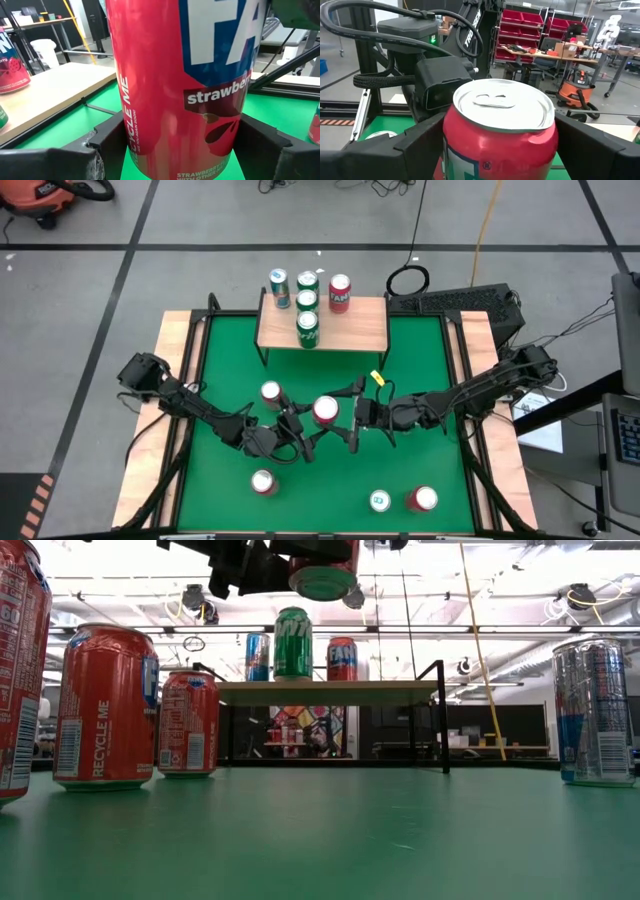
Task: Place canned beverage on shelf
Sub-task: Put the orange soda can on the shelf aligned with the other orange soda can
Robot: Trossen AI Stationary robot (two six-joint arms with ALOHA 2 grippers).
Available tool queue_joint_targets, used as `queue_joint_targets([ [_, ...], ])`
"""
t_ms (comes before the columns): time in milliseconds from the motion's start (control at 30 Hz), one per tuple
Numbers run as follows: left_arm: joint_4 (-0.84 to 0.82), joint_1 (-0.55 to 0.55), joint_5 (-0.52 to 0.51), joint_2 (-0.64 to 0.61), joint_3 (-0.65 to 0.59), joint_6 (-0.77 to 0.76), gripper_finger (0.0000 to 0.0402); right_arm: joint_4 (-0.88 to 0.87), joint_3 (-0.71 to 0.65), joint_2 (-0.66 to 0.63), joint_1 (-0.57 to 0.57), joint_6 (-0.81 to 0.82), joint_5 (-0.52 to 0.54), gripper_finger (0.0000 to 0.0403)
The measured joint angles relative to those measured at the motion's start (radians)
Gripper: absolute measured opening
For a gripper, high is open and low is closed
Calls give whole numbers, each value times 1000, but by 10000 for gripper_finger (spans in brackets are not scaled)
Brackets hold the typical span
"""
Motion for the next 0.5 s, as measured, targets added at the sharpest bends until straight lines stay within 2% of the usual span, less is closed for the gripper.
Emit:
queue_joint_targets([
  [267,-5,-1,3,0,0,0,283,-9,0,0,-1,10,-25,334],
  [500,-6,-1,3,0,0,-5,291,-18,0,-1,-1,8,-45,294],
])
